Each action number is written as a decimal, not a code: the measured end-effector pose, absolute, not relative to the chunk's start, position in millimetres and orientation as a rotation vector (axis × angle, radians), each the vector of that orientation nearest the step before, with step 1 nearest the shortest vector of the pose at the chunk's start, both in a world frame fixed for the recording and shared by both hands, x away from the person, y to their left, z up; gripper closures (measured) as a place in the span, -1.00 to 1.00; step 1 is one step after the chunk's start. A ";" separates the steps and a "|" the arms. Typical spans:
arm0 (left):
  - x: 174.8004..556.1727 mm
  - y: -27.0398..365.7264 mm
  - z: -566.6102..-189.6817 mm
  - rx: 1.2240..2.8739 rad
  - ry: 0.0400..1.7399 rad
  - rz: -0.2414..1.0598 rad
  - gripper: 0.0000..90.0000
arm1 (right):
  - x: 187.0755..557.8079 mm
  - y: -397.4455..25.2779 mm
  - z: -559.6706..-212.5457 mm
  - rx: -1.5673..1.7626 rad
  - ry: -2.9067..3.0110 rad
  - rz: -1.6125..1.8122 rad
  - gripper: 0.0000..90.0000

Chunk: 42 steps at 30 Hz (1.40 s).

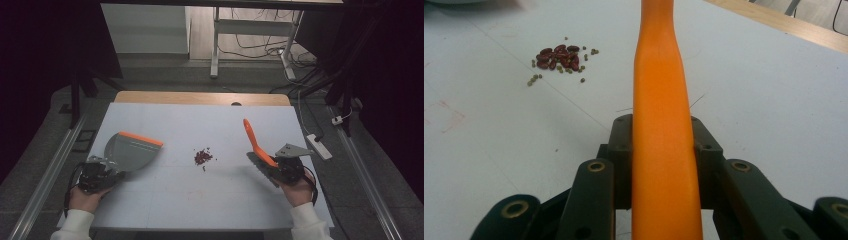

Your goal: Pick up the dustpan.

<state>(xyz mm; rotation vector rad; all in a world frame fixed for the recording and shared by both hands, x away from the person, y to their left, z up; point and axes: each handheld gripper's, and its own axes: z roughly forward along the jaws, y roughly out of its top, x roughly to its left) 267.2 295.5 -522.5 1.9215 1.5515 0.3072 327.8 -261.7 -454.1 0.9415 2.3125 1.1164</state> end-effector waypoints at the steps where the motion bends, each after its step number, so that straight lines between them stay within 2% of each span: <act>1: 266.7 295.7 -521.7 1.922 1.539 0.312 0.38 | 327.7 -261.9 -453.9 0.942 2.309 1.118 0.55; 21: 260.3 294.3 -509.6 1.954 1.350 0.353 0.38 | 327.3 -262.7 -453.9 0.926 2.305 1.122 0.55; 42: 256.9 284.9 -503.1 2.009 1.132 0.303 0.38 | 330.4 -262.6 -451.5 0.954 2.270 1.208 0.56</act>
